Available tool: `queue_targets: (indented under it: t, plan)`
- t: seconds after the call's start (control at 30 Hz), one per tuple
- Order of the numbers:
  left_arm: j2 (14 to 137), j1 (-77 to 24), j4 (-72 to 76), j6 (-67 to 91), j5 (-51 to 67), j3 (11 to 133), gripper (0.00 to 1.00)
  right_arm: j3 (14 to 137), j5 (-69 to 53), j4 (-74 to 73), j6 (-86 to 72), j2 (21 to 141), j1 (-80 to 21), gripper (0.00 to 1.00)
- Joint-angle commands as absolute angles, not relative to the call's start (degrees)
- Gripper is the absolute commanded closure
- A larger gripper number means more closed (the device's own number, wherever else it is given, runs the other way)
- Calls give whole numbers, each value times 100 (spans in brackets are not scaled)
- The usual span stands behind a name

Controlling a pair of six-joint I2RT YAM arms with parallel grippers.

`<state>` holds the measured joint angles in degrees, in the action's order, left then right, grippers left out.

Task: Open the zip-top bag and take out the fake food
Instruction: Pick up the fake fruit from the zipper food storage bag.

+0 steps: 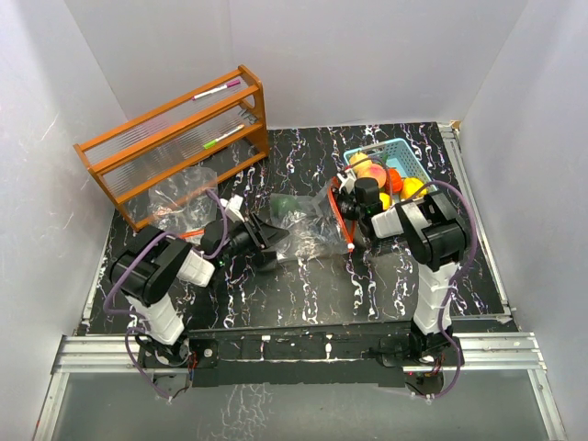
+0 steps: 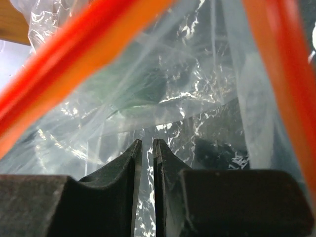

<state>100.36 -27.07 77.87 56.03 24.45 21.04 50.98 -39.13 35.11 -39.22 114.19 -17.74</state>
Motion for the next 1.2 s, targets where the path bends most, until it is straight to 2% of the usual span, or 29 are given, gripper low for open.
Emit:
queue_targets:
  t: [0.0,0.1,0.37,0.6,0.67,0.73,0.83,1.0,1.17]
  plan:
    - [9438,-2663,6756,4973,2441,2420,39,5520,-4168,4444,-4302,11548,-1767,81]
    - [9180,-2642,6436,4899,2324,2478,35,5643,-4127,4334,-4222,11624,-1767,81]
    - [9346,-2504,5569,5028,1127,2920,40,5571,-4122,4251,-4153,11645,-1767,81]
    - [9644,-2203,5067,5065,360,3282,40,5494,-4123,4235,-4081,11618,-1792,80]
    - [9836,-2092,5149,5085,413,3437,38,5491,-4129,4223,-4082,11619,-1808,80]
    - [10147,-1972,5446,5264,565,3581,28,5501,-4135,4216,-4077,11628,-1811,80]
    - [10744,-1811,6095,5632,872,3789,27,5510,-4154,4212,-4076,11645,-1827,80]
    - [11214,-1803,6207,5750,1189,4296,34,5525,-4149,4187,-4071,11658,-1850,80]
    - [11328,-1828,6295,5801,1223,4247,49,5550,-4131,4128,-4049,11646,-1869,80]
